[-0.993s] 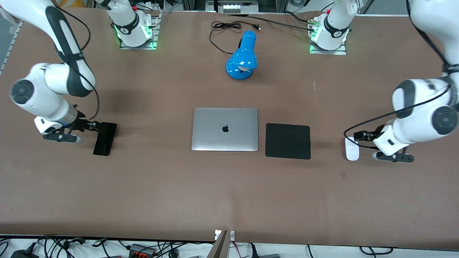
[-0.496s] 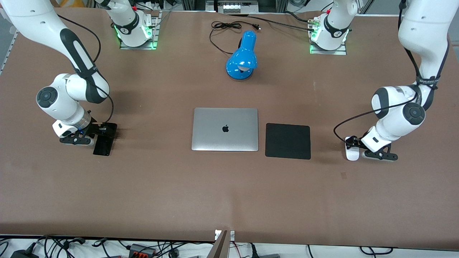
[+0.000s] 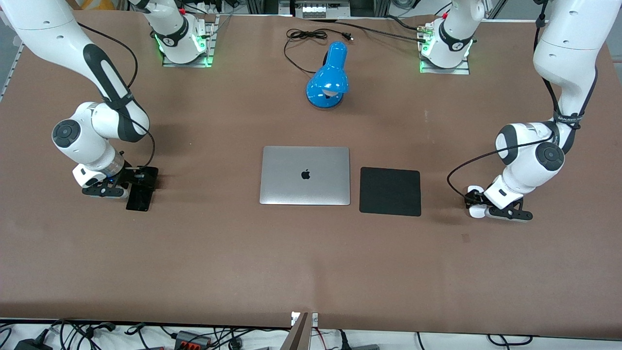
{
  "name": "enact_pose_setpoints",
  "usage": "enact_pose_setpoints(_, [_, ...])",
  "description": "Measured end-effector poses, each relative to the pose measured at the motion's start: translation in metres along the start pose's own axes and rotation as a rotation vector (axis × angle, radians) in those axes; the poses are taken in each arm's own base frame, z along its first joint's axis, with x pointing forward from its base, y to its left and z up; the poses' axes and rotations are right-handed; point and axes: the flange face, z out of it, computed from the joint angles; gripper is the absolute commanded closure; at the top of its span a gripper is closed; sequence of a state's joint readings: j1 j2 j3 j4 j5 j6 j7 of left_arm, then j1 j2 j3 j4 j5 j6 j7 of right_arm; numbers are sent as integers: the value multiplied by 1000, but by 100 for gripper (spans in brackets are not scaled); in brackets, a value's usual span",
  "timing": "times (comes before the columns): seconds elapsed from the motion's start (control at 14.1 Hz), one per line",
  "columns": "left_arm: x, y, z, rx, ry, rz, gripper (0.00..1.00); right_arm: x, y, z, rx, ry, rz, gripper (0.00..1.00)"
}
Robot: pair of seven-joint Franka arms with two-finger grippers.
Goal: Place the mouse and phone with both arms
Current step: 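Close the right gripper on the phone while the left gripper grasps the mouse, then carry the phone toward the laptop while the left gripper carries the mouse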
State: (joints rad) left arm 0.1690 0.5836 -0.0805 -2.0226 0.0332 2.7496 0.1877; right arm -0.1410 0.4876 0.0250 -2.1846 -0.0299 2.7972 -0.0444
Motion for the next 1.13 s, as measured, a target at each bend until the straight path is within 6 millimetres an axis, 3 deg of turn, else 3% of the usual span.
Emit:
enact_pose_setpoints(0.14, [0, 0, 1, -1, -1, 0, 56, -1, -1, 3, 1, -1, -3, 0])
enact_pose_setpoints(0.43, [4, 2, -3, 0, 13, 3, 59, -1, -6, 7, 2, -1, -11, 0])
enact_pose_setpoints(0.57, [13, 5, -16, 2, 40, 11, 59, -1, -7, 8, 3, -2, -13, 62])
enact_pose_setpoints(0.64, [18, 6, -28, 3, 46, 14, 59, -1, -7, 7, 2, 0, -14, 85])
enact_pose_setpoints(0.71, [24, 7, -41, 2, 32, 18, 58, 1, -6, 5, 2, 4, -15, 100])
enact_pose_setpoints(0.92, [49, 9, -102, -5, -50, 30, 58, 2, -7, 4, 1, 5, -26, 100])
enact_pose_setpoints(1.13, [72, 29, -163, -13, -119, 62, 58, 5, -11, 1, 2, -4, -47, 100])
